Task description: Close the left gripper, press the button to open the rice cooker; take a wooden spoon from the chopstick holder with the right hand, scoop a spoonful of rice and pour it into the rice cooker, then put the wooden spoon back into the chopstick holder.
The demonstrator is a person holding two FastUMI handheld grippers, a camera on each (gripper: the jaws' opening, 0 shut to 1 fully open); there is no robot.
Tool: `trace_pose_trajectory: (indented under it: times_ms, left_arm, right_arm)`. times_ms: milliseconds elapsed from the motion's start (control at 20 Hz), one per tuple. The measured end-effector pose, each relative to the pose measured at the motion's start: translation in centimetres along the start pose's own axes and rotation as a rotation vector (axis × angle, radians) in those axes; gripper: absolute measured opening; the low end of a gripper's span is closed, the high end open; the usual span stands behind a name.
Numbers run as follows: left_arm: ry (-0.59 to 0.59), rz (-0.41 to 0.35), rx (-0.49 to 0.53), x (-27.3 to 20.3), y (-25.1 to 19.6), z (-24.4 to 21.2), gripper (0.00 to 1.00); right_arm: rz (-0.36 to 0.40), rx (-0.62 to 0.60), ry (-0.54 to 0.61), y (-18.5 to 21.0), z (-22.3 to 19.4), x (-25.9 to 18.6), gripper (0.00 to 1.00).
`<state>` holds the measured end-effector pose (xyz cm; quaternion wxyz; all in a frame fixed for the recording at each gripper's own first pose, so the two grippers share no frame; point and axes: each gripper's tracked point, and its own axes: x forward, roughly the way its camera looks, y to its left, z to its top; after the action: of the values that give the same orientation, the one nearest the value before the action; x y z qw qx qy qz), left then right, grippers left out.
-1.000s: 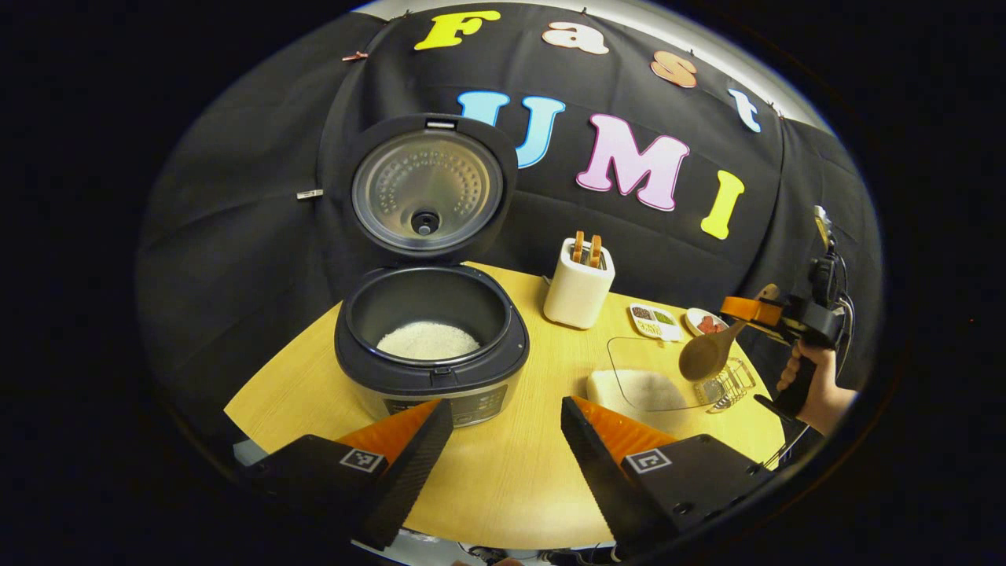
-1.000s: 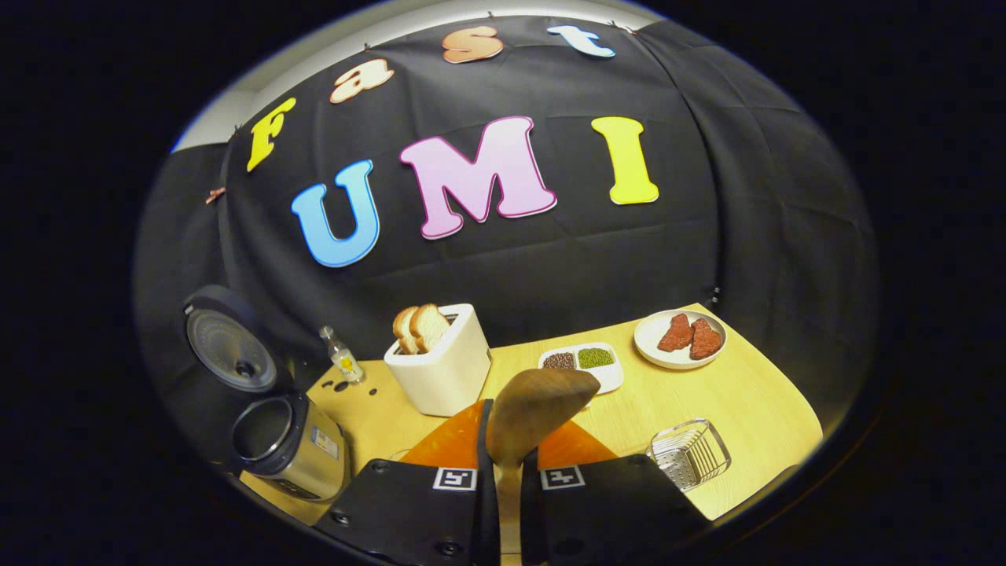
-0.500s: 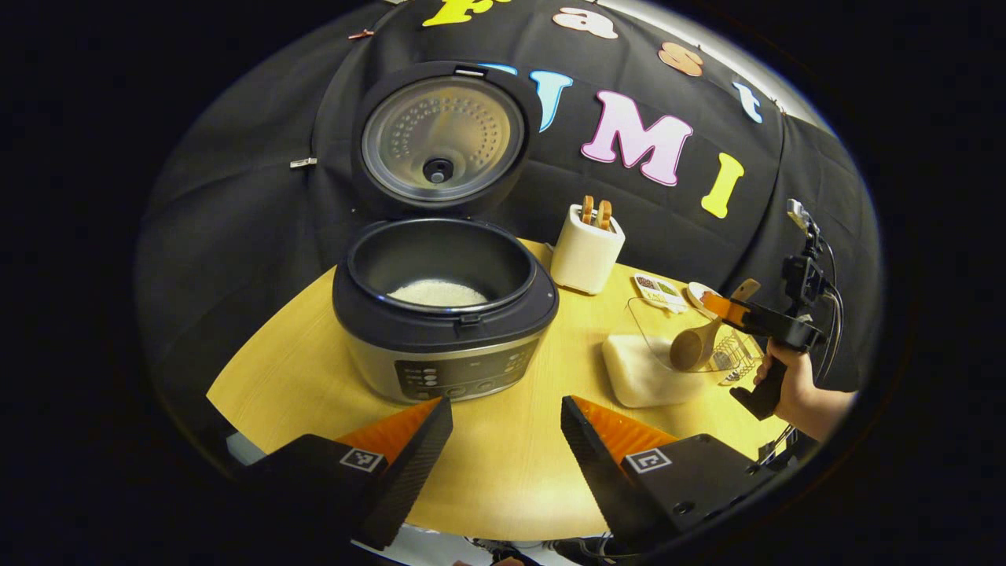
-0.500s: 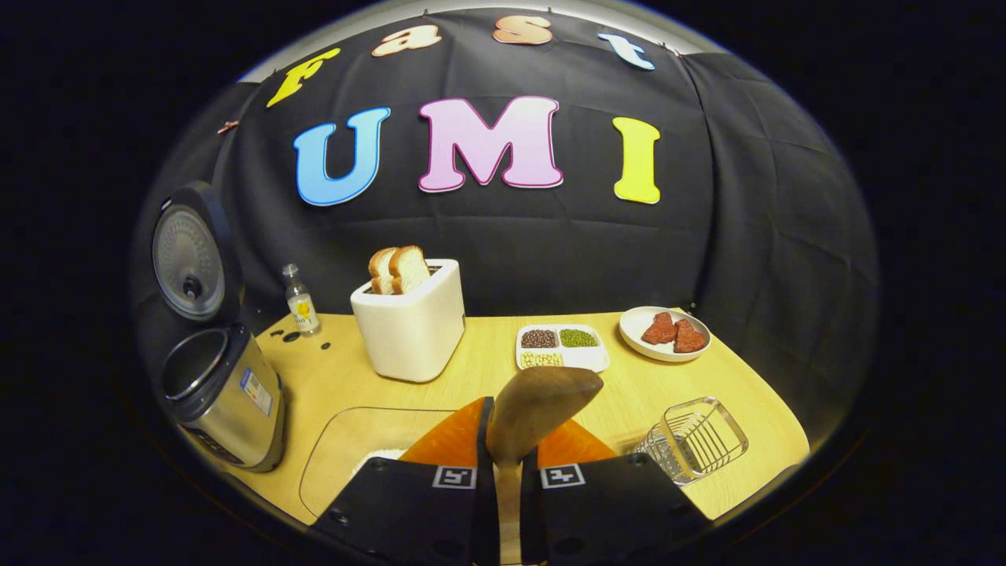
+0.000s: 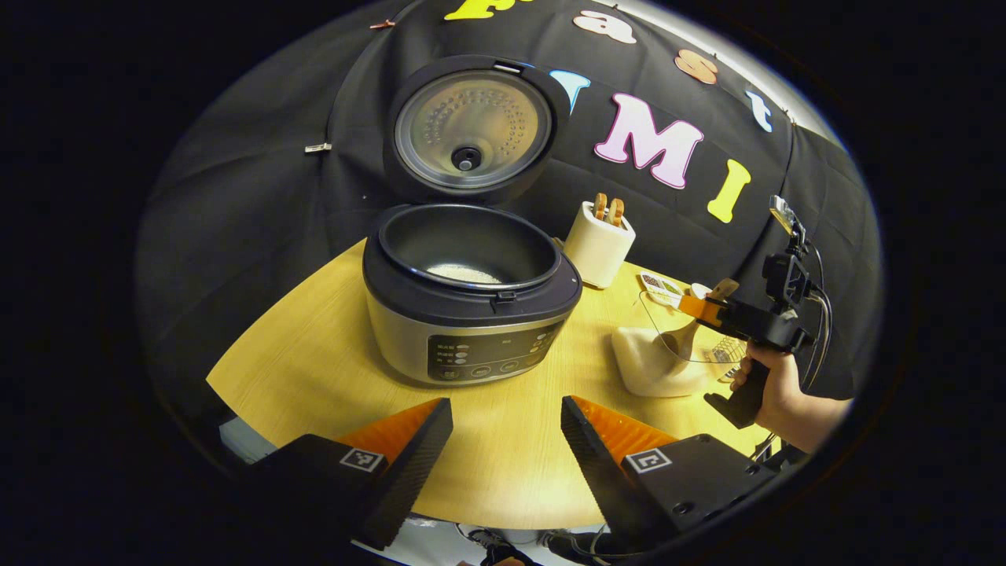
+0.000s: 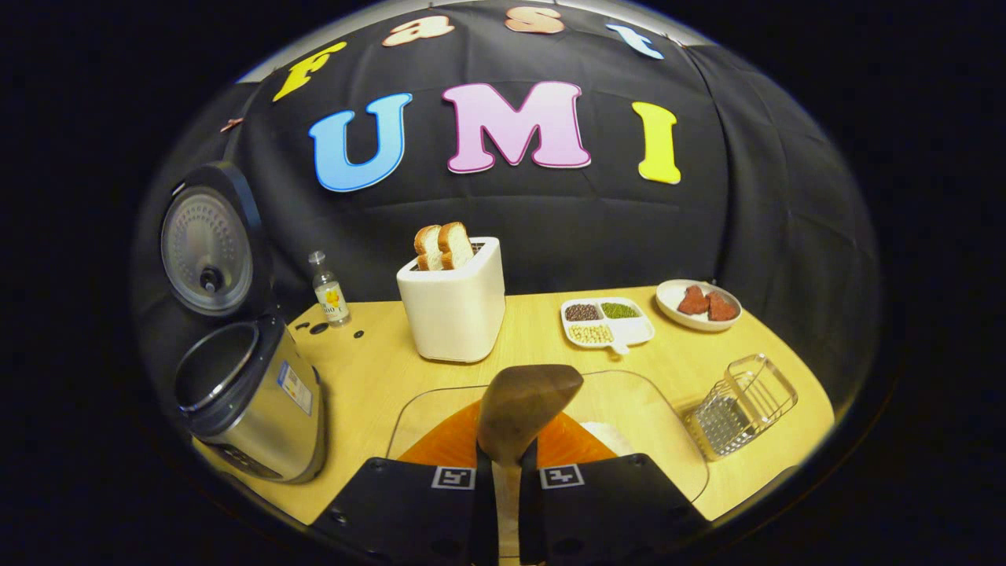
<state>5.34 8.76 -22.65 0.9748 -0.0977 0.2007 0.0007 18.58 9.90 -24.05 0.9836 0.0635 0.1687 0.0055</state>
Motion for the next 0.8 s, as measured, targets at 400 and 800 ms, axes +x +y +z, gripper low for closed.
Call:
trace_pose_trajectory:
  times_ms: [400,800]
  left_arm:
    - [-0.015,-0.031,0.074,-0.1,1.3,1.8,0.96]
    - [-0.048,-0.032,0.059,-0.6,2.8,4.3,0.95]
  right_arm:
    - [-0.013,0.358,0.105,-0.4,-0.1,-1.3,0.15]
    - [-0.010,0.636,0.153,-2.8,1.1,-3.0,0.14]
